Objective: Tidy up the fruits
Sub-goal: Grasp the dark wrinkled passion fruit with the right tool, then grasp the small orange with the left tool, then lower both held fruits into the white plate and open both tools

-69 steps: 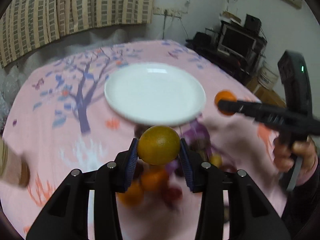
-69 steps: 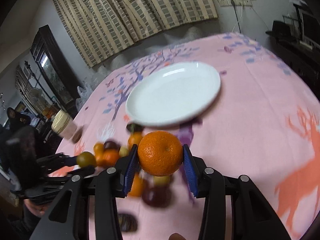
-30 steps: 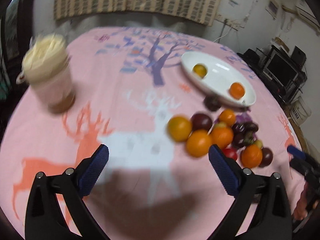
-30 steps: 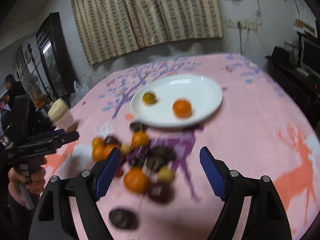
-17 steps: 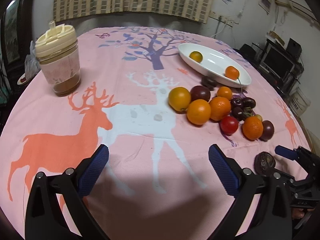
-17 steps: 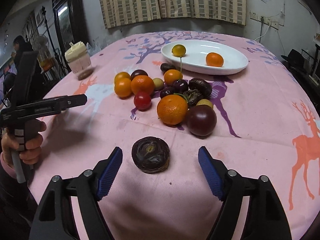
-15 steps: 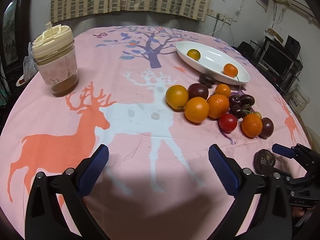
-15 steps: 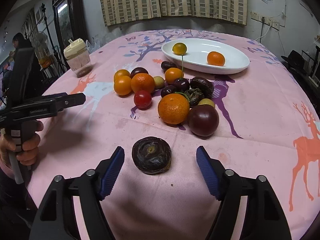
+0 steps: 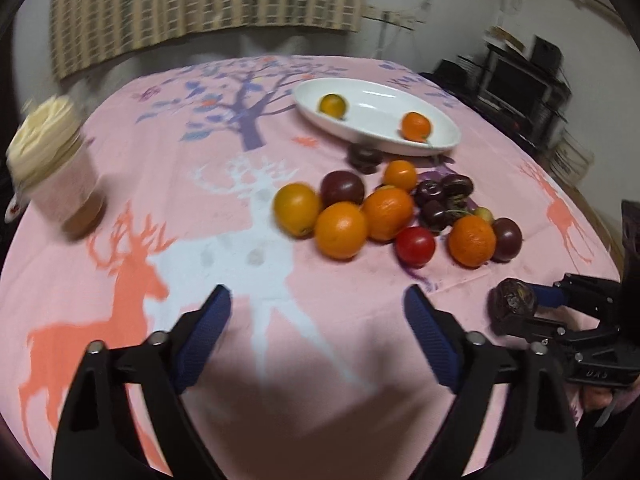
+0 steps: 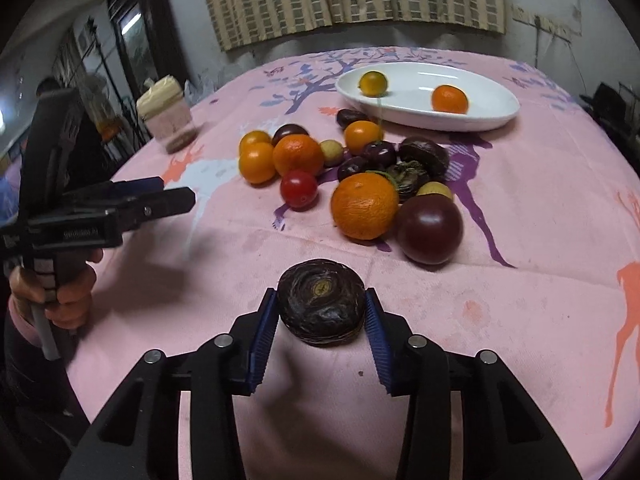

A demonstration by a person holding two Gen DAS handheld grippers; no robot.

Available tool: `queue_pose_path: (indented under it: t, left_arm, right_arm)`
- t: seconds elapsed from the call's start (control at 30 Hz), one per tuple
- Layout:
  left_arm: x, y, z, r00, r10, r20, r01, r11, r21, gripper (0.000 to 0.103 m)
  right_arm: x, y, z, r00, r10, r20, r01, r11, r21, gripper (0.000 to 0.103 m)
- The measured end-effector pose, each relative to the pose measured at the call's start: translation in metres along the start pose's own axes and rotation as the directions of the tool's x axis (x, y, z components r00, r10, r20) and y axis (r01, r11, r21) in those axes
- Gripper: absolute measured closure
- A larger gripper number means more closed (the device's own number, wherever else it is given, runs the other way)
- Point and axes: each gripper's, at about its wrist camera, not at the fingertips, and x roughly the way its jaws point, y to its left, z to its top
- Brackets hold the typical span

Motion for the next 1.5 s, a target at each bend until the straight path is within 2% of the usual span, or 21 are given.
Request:
queue_pose_path:
  t: [0.13, 0.33, 0.73, 0.87, 1.03, 1.1, 1.2, 1.3, 1.4, 1.5]
  left_arm:
    - [0.020, -0.008, 0.021, 0.999, -0.037, -0.029, 0.039, 0.997, 0.071, 0.043]
    - [0.048, -0.012, 0.032, 0.996, -0.031, -0.088, 0.040, 0.994, 0.103, 0.058]
    - [0.055, -0.025, 0.036, 0.997, 0.008, -0.077, 0.008, 0.977, 0.214, 0.060]
    - [0.056, -0.027, 0.034, 0.997, 0.037, -0.074, -0.016, 0.965, 0.261, 0.065]
    - [0.061, -0.035, 0.035, 0.996, 0.067, -0.063, -0.043, 0.948, 0.316, 0.066]
    - [0.059, -0.032, 0.035, 0.997, 0.053, -0.063, -0.032, 0.958, 0.286, 0.066]
    - [0.053, -0.019, 0.034, 0.997, -0.021, -0.070, 0.033, 0.982, 0.184, 0.066]
    - [0.036, -0.011, 0.039, 0.998, -0.057, -0.033, 0.061, 0.989, 0.132, 0.066]
    - [0.018, -0.008, 0.061, 0.992, -0.122, 0.023, 0.119, 0.989, 0.092, 0.066]
    - [0.015, -0.014, 0.096, 0.983, -0.168, 0.078, 0.162, 0.984, 0.069, 0.066]
  right_arm:
    - [-0.001, -0.007, 0.001, 1.000, 0.020, 0.009, -0.021, 0.999, 0.041, 0.059]
    - [-0.002, -0.014, 0.000, 0.999, 0.048, 0.018, -0.049, 0.996, 0.079, 0.059]
    - [-0.005, -0.018, 0.000, 0.996, 0.083, 0.022, -0.085, 0.989, 0.118, 0.059]
    - [-0.006, -0.019, -0.001, 0.996, 0.080, 0.028, -0.083, 0.989, 0.123, 0.059]
    - [-0.006, -0.019, 0.000, 0.997, 0.075, 0.025, -0.078, 0.990, 0.122, 0.059]
    - [-0.007, -0.018, -0.001, 0.997, 0.068, 0.032, -0.071, 0.990, 0.119, 0.059]
    - [-0.010, -0.017, -0.002, 0.997, 0.067, 0.046, -0.072, 0.991, 0.115, 0.059]
    - [-0.013, -0.018, 0.000, 0.994, 0.096, 0.058, -0.102, 0.989, 0.110, 0.059]
    - [-0.022, -0.019, 0.013, 0.994, 0.075, 0.084, -0.082, 0.994, 0.074, 0.059]
    - [-0.034, -0.033, 0.049, 0.985, 0.054, 0.166, -0.067, 0.995, 0.075, 0.059]
